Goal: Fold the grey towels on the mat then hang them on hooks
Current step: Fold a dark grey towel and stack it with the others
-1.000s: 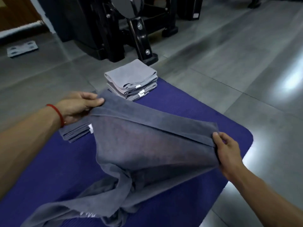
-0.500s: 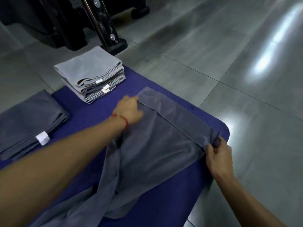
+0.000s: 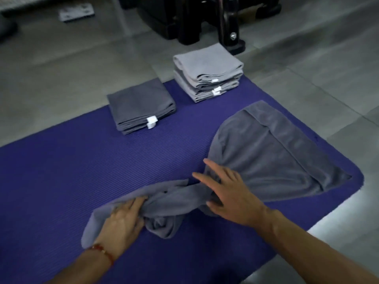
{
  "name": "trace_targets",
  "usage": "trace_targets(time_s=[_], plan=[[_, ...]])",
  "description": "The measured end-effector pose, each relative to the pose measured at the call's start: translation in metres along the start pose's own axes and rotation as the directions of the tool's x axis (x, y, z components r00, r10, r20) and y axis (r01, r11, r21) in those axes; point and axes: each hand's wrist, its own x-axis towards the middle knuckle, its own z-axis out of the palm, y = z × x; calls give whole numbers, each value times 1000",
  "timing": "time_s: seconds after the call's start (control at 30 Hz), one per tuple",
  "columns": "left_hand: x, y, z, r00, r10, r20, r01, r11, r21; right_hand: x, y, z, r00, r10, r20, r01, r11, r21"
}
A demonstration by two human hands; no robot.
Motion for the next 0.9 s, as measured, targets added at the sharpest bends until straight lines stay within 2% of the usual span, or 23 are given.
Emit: trace_targets(time_s=[0.07, 0.1, 0.13, 0.2, 0.23, 0.27, 0.33, 0.37, 0.43, 0.5, 0.53, 0.6, 0.7, 0.8, 0.83, 0.9], plan=[[-10, 2, -19, 998, -44, 44, 48, 995, -89, 24, -16, 4, 993, -107, 56, 115, 981, -154], [-15, 4, -35, 994, -66, 87, 79, 985, -153, 36, -21, 3, 991, -130, 42, 136, 978, -161], [-20, 2, -49, 988, -85, 128, 114, 964, -240, 48, -22, -2, 990, -134, 44, 138, 983, -123], [-31, -11, -81, 954, -138, 267, 250, 857, -450, 71, -25, -21, 983, -62, 175, 58, 998, 32], [-38, -22, -97, 922, -124, 368, 309, 809, -501, 82, -28, -29, 974, -40, 221, 22, 996, 83], [-46, -36, -112, 890, -94, 446, 342, 784, -518, 93, -32, -33, 976, -34, 213, 15, 996, 91], [-56, -62, -131, 846, -137, 515, 381, 831, -406, 114, -43, -30, 995, 12, 100, -16, 999, 36], [-58, -76, -130, 839, -222, 497, 420, 844, -332, 125, -50, -25, 998, 46, 46, -46, 999, -16], [-58, -103, -111, 838, -462, 289, 530, 816, -233, 142, -69, -11, 987, 155, 30, -149, 976, -156], [-63, -115, -82, 750, -662, 2, 655, 741, -147, 148, -80, -1, 975, 205, 87, -174, 946, -273], [-71, -112, -65, 694, -712, -107, 695, 701, -159, 145, -84, 4, 975, 181, 126, -139, 948, -286], [-95, -88, -29, 591, -778, -213, 713, 627, -312, 133, -92, 18, 978, 53, 204, 4, 962, -272], [-137, -37, 29, 472, -864, -176, 660, 479, -579, 122, -106, 39, 946, -134, 295, 203, 955, -218], [-153, -1, 63, 361, -932, 35, 720, 255, -645, 133, -139, 62, 901, -269, 340, 322, 940, -110], [-149, 9, 64, 368, -926, 84, 746, 240, -621, 139, -153, 69, 887, -307, 344, 356, 931, -86], [-133, 19, 58, 450, -878, 162, 748, 271, -606, 155, -186, 79, 855, -387, 346, 443, 891, -98]])
